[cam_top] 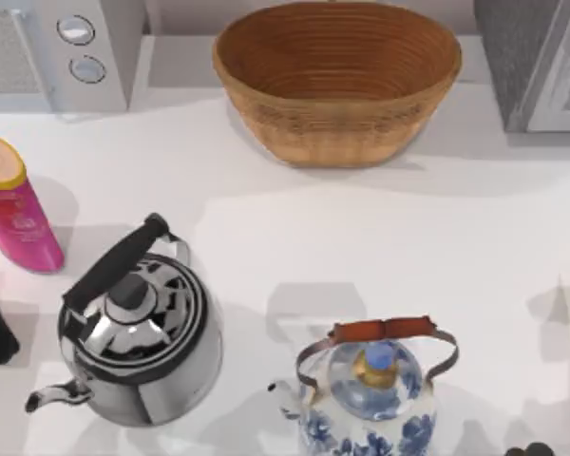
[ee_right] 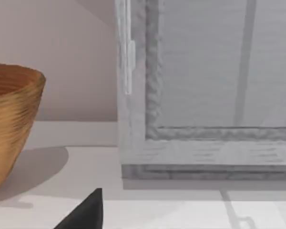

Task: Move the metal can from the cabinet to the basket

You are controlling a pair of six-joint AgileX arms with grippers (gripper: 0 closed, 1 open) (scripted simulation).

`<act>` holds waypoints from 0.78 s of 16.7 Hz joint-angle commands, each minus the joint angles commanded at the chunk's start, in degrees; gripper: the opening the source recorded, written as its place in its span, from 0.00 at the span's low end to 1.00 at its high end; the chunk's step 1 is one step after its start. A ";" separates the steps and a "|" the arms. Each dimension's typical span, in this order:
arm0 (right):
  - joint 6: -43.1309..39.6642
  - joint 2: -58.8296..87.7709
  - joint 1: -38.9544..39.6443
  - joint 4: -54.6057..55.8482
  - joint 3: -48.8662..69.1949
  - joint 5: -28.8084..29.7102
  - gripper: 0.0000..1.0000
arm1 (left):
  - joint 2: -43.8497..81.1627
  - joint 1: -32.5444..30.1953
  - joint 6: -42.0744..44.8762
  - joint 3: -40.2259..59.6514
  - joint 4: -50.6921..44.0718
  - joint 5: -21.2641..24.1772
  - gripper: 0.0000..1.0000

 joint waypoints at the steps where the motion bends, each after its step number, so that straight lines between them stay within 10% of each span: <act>1: 0.00 0.00 0.00 0.00 0.00 0.00 1.00 | 0.00 0.00 0.00 0.00 0.00 0.00 1.00; 13: 0.52 27.31 3.61 -8.72 35.42 4.18 1.00 | 0.00 0.00 0.00 0.00 0.00 0.00 1.00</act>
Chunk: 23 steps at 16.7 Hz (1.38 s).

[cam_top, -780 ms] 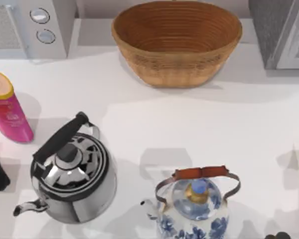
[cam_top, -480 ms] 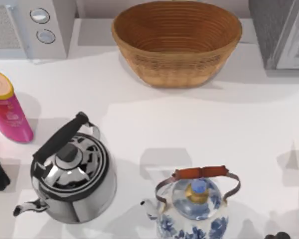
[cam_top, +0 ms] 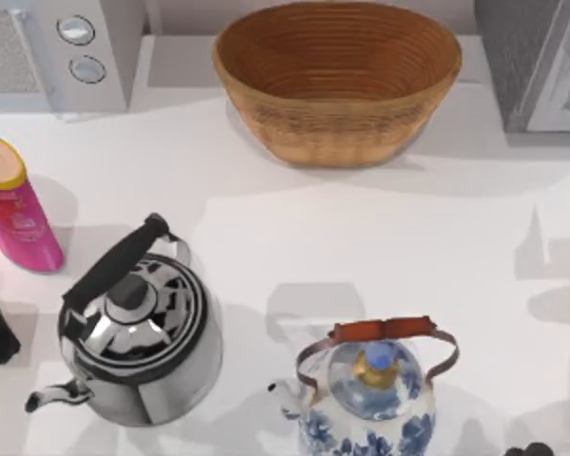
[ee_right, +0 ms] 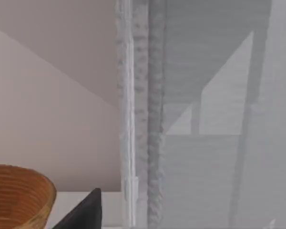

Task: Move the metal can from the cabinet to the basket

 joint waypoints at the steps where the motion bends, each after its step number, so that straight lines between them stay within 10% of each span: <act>1: 0.05 3.81 0.55 -1.19 5.03 0.55 1.00 | 0.00 0.00 0.00 0.00 0.00 0.00 1.00; 13: 0.35 43.15 6.18 -13.55 56.83 6.23 1.00 | 0.00 0.00 0.00 0.00 0.00 0.00 1.00; 23: 0.38 48.53 6.74 -15.13 64.21 7.04 1.00 | 0.00 0.00 0.00 0.00 0.00 0.00 1.00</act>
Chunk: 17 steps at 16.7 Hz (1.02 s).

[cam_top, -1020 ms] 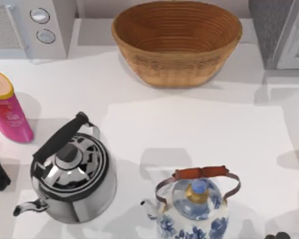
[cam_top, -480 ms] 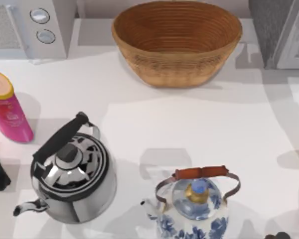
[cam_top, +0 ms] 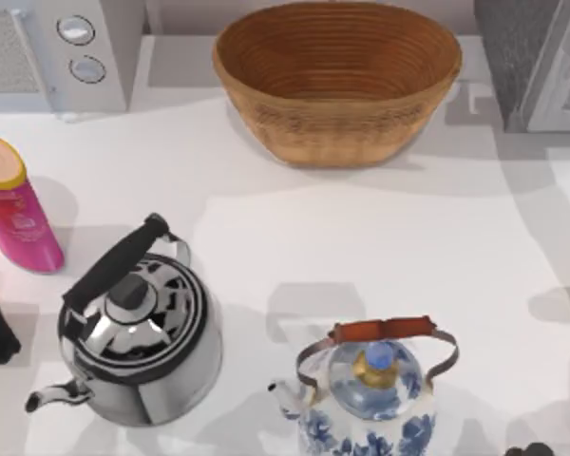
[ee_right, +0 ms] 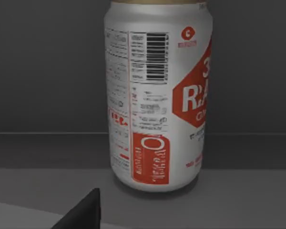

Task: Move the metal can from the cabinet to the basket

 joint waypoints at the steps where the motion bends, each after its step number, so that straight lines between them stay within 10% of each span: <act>1: 0.01 0.19 -0.02 0.02 0.08 0.08 1.00 | 0.00 0.00 0.00 0.00 0.00 0.00 1.00; 17: -0.02 16.21 1.53 3.39 13.13 2.17 1.00 | 0.00 0.00 0.00 0.00 0.00 0.00 1.00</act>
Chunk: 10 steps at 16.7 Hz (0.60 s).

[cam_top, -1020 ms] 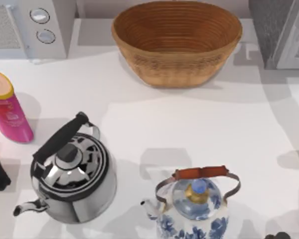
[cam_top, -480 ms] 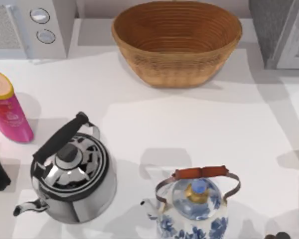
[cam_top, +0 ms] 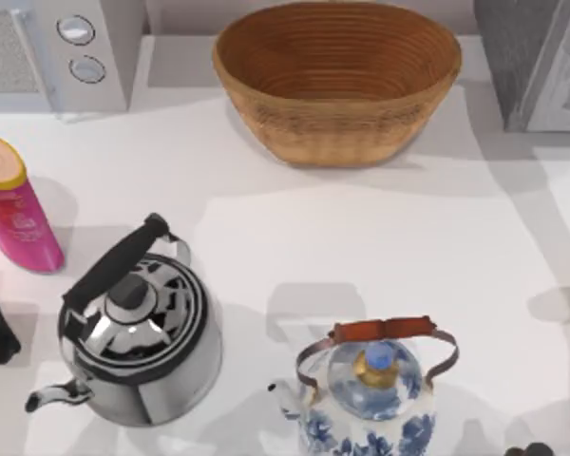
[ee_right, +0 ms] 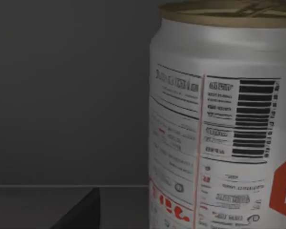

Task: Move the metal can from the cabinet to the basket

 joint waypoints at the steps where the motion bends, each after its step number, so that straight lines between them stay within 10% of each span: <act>1: 0.00 1.40 -0.17 -0.23 1.69 -0.18 1.00 | 0.00 0.00 0.00 0.00 0.00 0.00 1.00; 10: -0.03 12.65 -1.85 -2.18 14.94 -1.70 1.00 | 0.00 0.00 0.00 0.00 0.00 0.00 1.00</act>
